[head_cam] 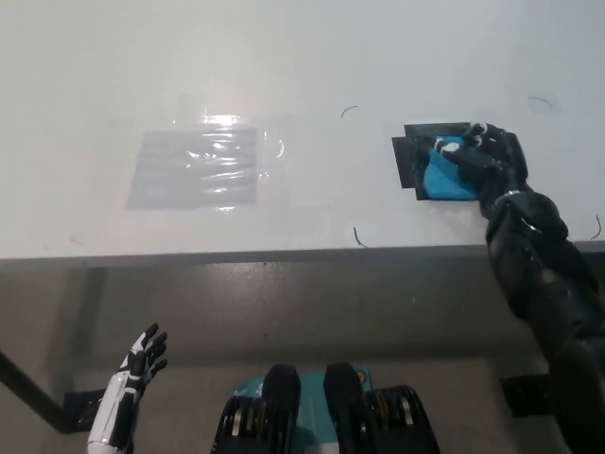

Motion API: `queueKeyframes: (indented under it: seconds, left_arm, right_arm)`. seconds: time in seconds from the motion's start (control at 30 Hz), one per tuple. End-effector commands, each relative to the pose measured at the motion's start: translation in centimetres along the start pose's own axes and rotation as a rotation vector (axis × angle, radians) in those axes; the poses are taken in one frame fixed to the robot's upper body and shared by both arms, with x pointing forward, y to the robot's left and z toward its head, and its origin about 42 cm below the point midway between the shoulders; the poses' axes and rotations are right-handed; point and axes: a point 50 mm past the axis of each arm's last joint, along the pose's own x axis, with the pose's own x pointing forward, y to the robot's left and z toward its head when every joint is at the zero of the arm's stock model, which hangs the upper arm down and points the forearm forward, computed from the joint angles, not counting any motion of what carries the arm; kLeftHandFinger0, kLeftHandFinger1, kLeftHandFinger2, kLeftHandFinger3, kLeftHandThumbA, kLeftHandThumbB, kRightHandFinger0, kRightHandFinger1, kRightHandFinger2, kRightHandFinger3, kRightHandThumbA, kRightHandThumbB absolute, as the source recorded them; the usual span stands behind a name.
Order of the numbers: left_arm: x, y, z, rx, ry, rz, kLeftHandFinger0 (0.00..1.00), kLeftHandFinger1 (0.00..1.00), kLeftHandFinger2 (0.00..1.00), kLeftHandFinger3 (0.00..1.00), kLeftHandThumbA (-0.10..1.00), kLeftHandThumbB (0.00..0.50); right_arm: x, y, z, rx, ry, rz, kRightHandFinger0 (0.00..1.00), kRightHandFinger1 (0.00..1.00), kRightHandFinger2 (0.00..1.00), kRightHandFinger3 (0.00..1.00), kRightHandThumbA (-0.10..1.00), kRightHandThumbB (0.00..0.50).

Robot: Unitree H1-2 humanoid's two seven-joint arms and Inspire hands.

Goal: A soft sponge is kept on the balc marked spot on the table infront of the robot and it uses its right hand fist to press down on it and drrags it across the table in a back and forth manner twice to clean it

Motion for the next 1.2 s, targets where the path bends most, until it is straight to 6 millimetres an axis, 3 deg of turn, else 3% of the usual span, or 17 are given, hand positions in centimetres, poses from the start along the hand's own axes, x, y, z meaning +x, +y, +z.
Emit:
queueKeyframes:
  seconds: [0.0, 0.13, 0.17, 0.27, 0.47, 0.63, 0.73, 0.83, 1.0, 1.17]
  left_arm:
    - [-0.2, 0.4, 1.0, 0.024, -0.082, -0.027, 1.00, 1.00, 1.00, 1.00, 1.00, 0.492]
    - [-0.2, 0.3, 1.2, 0.019, -0.079, -0.028, 1.00, 1.00, 1.00, 1.00, 1.00, 0.483]
    - [0.0, 0.4, 1.3, 0.019, -0.085, -0.029, 1.00, 1.00, 1.00, 1.00, 1.00, 0.485]
    - [0.3, 0.6, 1.5, 0.026, -0.092, -0.029, 1.00, 1.00, 1.00, 1.00, 1.00, 0.474]
    - [0.2, 0.6, 1.8, 0.021, -0.090, -0.026, 1.00, 1.00, 1.00, 1.00, 1.00, 0.481]
    - [0.5, 0.5, 1.9, 0.022, -0.091, -0.028, 1.00, 1.00, 1.00, 1.00, 1.00, 0.471]
    - [0.5, 0.4, 1.8, 0.016, -0.092, -0.026, 1.00, 1.00, 1.00, 1.00, 1.00, 0.470]
    - [0.5, 0.4, 1.6, 0.022, -0.097, -0.024, 1.00, 1.00, 1.00, 1.00, 1.00, 0.473]
    - [0.6, 0.5, 1.6, 0.020, -0.095, -0.012, 1.00, 1.00, 1.00, 1.00, 1.00, 0.482]
    - [0.6, 0.7, 1.7, 0.032, -0.100, -0.020, 1.00, 1.00, 1.00, 1.00, 1.00, 0.470]
  right_arm:
    - [-0.1, 2.1, 0.2, 0.013, -0.050, 0.017, 0.00, 0.00, 0.17, 0.21, 1.00, 0.191]
    - [-0.7, 2.4, -1.6, -0.013, -0.020, 0.033, 0.00, 0.00, 0.16, 0.20, 1.00, 0.184]
    - [-0.7, 2.5, -1.6, -0.018, -0.023, 0.036, 0.00, 0.00, 0.16, 0.19, 1.00, 0.171]
    - [-0.6, 2.6, -1.5, -0.024, -0.019, 0.043, 0.00, 0.00, 0.14, 0.16, 1.00, 0.197]
    - [-0.7, 3.1, -1.6, -0.053, -0.004, 0.050, 0.00, 0.00, 0.15, 0.17, 1.00, 0.200]
    - [-1.3, 6.5, -1.9, -0.089, -0.015, 0.137, 0.00, 0.00, 0.10, 0.03, 1.00, 0.181]
    - [-2.1, 9.9, -2.4, -0.101, -0.006, 0.190, 0.00, 0.00, 0.11, 0.03, 1.00, 0.205]
    - [-3.2, 13.4, -2.8, -0.110, -0.014, 0.257, 0.00, 0.00, 0.12, 0.03, 1.00, 0.172]
    - [-4.3, 16.2, -3.3, -0.166, -0.008, 0.317, 0.00, 0.00, 0.13, 0.04, 1.00, 0.154]
    - [-4.8, 16.9, -4.1, -0.171, 0.000, 0.331, 0.00, 0.00, 0.15, 0.06, 1.00, 0.156]
